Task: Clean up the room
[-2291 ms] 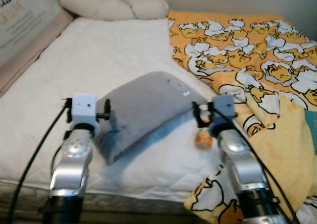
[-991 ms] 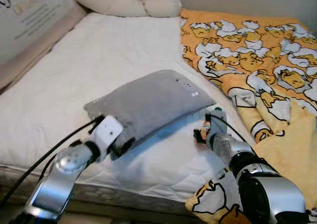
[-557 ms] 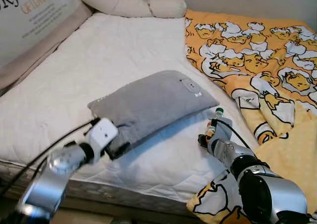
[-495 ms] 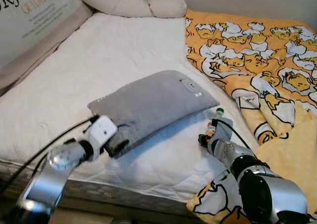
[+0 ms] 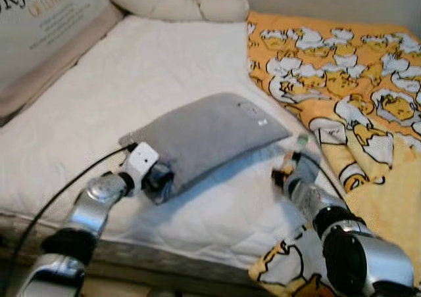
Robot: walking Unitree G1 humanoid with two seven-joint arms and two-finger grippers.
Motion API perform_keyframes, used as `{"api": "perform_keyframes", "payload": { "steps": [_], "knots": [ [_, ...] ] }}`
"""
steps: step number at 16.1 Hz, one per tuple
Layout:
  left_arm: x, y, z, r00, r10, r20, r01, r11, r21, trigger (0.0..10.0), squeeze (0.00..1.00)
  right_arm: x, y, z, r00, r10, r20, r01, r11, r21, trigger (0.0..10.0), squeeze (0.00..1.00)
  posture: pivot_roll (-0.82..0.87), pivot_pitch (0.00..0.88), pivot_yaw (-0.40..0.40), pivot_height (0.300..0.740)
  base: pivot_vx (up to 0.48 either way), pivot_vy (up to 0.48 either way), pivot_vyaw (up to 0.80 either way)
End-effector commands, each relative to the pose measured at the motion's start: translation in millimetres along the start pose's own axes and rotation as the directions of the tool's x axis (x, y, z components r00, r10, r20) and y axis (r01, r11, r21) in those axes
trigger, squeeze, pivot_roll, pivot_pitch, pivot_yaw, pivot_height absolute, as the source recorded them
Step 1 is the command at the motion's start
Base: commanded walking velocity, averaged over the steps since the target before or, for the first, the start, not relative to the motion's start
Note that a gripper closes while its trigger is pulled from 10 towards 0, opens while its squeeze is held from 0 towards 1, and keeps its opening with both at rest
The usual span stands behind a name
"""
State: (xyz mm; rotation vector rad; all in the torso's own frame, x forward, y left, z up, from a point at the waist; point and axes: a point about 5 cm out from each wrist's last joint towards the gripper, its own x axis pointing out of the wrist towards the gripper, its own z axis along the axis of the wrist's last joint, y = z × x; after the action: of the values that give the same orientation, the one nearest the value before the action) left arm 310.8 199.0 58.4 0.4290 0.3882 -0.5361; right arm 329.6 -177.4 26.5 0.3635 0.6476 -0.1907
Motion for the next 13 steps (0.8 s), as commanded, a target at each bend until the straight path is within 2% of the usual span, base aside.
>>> {"api": "perform_keyframes", "payload": {
  "steps": [1, 2, 3, 4, 5, 7, 8, 9, 10, 11, 12, 13],
  "knots": [
    [2.2, -0.2, -4, 0.999, 0.036, 0.018, -0.035, 0.998, -0.048, 10.0, 0.0, -1.6, 2.8, 13, 0.995, 0.044, 0.094, -0.046, 0.999, 0.014, 0.0, 0.0, 0.07, 0.0, 0.001, 0.74, 0.0, 0.0, 0.0],
    [1.9, -0.7, -6, 0.998, 0.049, 0.026, -0.047, 0.997, -0.06, 10.0, 0.0, -2.7, 4.2, 18, 0.99, 0.06, 0.129, -0.062, 0.998, 0.014, 0.0, 0.0, 0.05, 0.0, 0.009, 0.74, 0.0, 0.0, 0.0],
    [-1.3, 0.6, -13, 0.994, 0.109, 0.017, -0.107, 0.991, -0.082, 10.0, 0.0, -8.7, 8.0, 32, 0.965, 0.1, 0.242, -0.105, 0.994, 0.005, 0.0, 0.0, 0.05, 0.0, 0.011, 0.74, 0.0, 0.0, 0.0],
    [-4.6, 1.7, -16, 0.99, 0.138, 0.016, -0.136, 0.986, -0.1, 10.0, 0.0, -13.8, 9.2, 39, 0.948, 0.118, 0.296, -0.111, 0.993, -0.04, 0.0, 0.0, 0.03, 0.0, 0.022, 0.74, 0.0, 0.0, 0.0],
    [-20.3, -2.8, -9, 0.98, 0.177, 0.086, -0.165, 0.978, -0.129, 10.0, 0.0, -25.4, 11.9, 47, 0.912, 0.138, 0.385, -0.113, 0.99, -0.086, 0.0, 0.0, 0.02, 0.0, 0.023, 0.74, 0.0, 0.0, 0.0],
    [-34.1, -9.1, 19, 0.971, 0.169, 0.17, -0.142, 0.977, -0.158, 10.0, 0.0, -35.3, 15.6, 51, 0.885, 0.183, 0.428, -0.134, 0.981, -0.142, 0.0, 0.0, 0.01, 0.0, 0.022, 0.74, 0.0, 0.0, 0.0],
    [-43.8, -5.2, 55, 0.931, 0.225, 0.288, -0.184, 0.969, -0.165, 10.0, 0.0, -50.3, 23.9, 56, 0.834, 0.236, 0.499, -0.162, 0.969, -0.188, 0.0, 0.0, 0.01, 0.0, 0.023, 0.74, 0.0, 0.0, 0.0],
    [-54.3, 4.1, 84, 0.858, 0.331, 0.393, -0.263, 0.94, -0.217, 10.0, 0.0, -67.7, 35.1, 58, 0.782, 0.305, 0.543, -0.169, 0.943, -0.286, 0.0, 0.0, 0.0, 0.0, 0.016, 0.74, 0.0, 0.0, 0.0],
    [-58.5, 6.3, 92, 0.836, 0.355, 0.418, -0.273, 0.93, -0.245, 10.0, 0.0, -74.1, 40.3, 56, 0.776, 0.342, 0.53, -0.19, 0.928, -0.32, 0.0, 0.0, 0.0, 0.0, 0.016, 0.74, 0.0, 0.0, 0.0],
    [-63.5, 3.7, 99, 0.841, 0.352, 0.411, -0.275, 0.932, -0.234, 10.0, 0.0, -83.3, 47.2, 49, 0.779, 0.381, 0.498, -0.218, 0.909, -0.355, 0.0, 0.0, 0.01, 0.0, 0.002, 0.74, 0.0, 0.0, 0.0],
    [-65.1, 1.4, 99, 0.85, 0.344, 0.398, -0.275, 0.936, -0.22, 10.0, 0.0, -86.2, 48.5, 48, 0.78, 0.386, 0.492, -0.222, 0.906, -0.359, 0.0, 0.0, 0.02, 0.0, -0.001, 0.74, 0.0, 0.0, 0.0],
    [-66.5, -4.1, 98, 0.871, 0.349, 0.345, -0.297, 0.935, -0.196, 10.0, 0.0, -89.6, 52.3, 42, 0.781, 0.402, 0.477, -0.243, 0.9, -0.361, 0.0, 0.0, 0.03, 0.0, -0.008, 0.74, 0.0, 0.0, 0.0]
  ]
}}
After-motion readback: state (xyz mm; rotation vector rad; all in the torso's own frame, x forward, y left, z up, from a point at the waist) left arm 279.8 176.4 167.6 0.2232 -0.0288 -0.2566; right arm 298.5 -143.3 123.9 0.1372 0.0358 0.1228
